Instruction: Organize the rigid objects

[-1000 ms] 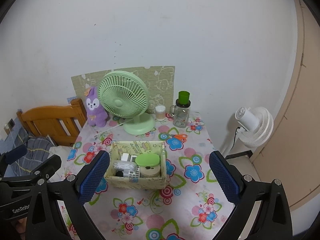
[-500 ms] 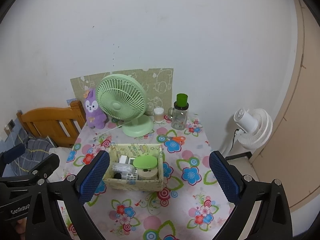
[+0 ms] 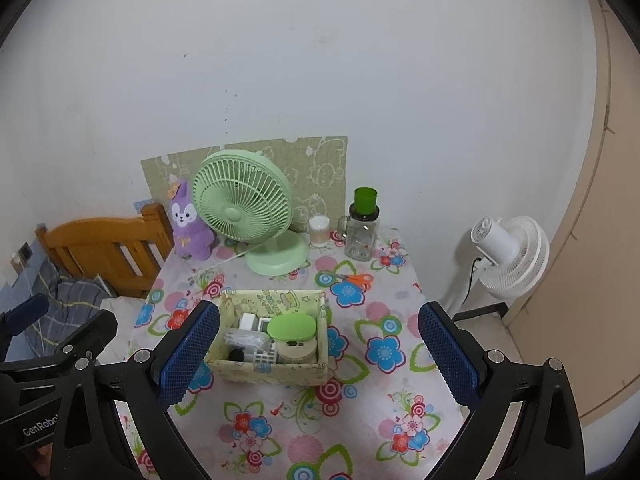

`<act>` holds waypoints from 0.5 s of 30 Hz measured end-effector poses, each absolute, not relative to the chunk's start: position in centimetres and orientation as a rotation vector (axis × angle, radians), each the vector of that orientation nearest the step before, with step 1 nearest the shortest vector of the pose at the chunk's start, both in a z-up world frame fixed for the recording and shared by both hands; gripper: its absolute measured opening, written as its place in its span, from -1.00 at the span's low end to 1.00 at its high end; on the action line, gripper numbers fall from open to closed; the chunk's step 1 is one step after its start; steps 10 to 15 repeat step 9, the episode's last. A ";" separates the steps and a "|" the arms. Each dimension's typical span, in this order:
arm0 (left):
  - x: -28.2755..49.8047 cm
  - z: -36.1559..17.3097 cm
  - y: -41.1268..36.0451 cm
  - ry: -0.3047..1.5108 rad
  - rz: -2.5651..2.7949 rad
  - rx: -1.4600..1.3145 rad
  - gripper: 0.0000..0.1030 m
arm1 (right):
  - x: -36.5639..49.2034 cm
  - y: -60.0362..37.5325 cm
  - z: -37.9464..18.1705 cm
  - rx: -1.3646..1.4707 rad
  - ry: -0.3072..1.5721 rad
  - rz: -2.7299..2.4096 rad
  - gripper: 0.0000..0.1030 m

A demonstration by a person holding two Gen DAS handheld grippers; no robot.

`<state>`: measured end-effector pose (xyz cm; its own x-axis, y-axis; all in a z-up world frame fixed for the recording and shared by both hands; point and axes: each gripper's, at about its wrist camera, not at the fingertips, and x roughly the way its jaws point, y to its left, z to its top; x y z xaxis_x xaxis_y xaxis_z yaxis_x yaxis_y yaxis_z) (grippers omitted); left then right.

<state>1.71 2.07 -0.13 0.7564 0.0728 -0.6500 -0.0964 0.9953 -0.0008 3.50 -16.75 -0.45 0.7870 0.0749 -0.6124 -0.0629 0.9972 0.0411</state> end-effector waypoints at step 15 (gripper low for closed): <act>2.6 -1.7 2.1 0.758 0.100 -0.039 1.00 | 4.0 -16.7 -1.9 0.021 0.700 0.079 0.96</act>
